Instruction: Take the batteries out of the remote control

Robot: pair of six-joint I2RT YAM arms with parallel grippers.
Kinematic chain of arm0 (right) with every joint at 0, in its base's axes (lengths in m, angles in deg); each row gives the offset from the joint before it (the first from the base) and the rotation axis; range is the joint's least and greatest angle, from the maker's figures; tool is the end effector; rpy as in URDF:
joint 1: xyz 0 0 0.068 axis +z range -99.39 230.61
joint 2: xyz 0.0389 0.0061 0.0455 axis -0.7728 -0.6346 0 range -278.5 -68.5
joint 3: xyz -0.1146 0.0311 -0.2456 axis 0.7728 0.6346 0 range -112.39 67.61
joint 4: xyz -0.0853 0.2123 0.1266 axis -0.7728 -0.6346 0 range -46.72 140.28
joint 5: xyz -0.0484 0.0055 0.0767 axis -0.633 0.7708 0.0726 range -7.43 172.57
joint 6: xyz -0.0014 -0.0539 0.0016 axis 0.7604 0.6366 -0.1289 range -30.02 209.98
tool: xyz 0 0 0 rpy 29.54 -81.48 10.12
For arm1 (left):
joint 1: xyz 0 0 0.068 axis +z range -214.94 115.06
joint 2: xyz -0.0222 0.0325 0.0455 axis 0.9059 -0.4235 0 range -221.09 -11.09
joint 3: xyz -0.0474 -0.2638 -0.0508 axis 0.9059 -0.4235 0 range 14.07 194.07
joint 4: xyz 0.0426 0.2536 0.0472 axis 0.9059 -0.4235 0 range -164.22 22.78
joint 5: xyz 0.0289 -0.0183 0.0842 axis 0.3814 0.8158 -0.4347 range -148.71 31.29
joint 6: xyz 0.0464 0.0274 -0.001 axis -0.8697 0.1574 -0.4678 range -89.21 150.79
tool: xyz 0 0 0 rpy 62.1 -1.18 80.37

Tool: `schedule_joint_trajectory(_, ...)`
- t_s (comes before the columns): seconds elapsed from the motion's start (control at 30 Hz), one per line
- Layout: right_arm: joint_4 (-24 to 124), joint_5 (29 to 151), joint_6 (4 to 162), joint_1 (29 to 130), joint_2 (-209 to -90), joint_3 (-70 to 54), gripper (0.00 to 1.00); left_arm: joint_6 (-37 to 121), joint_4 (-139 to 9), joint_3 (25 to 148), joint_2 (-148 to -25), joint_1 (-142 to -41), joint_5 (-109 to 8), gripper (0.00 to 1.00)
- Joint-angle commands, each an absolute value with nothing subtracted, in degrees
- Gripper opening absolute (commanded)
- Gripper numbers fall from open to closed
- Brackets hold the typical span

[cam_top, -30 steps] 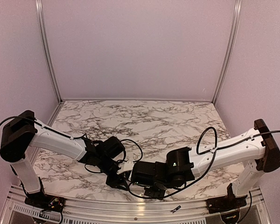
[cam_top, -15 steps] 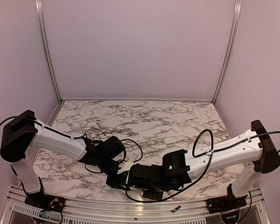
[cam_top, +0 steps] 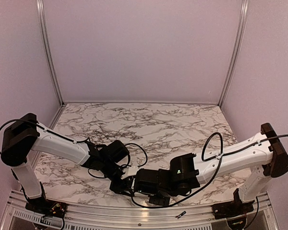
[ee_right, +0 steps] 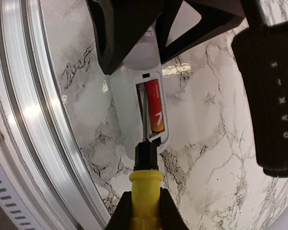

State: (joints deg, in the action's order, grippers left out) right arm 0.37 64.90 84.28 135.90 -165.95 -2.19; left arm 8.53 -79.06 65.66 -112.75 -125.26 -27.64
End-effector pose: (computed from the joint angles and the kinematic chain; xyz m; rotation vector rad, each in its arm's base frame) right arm 0.0373 0.3203 0.2094 -1.7368 2.1581 -0.0864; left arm 0.1453 -0.2922 0.1306 1.9270 1.9091 -0.9316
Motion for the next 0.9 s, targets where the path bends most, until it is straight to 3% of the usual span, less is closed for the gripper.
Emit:
schedule_joint_trajectory(0.0, -0.18, 62.84, 81.51, 135.6, -170.25, -1.65, 0.0, 8.36, -78.54, 67.95, -112.95, -126.29, -19.37, 0.0)
schedule_joint_trajectory(0.33, -0.88, 56.73, 69.77, 135.64, -173.79, -6.42, 0.0, 11.34, -79.27, 68.47, -113.98, -125.88, -14.27, 0.0)
schedule_joint_trajectory(0.87, -0.9, 54.44, 68.16, 137.86, -174.54, -5.19, 0.0, 14.03, -83.71, 72.81, -117.18, -123.6, -6.58, 0.0)
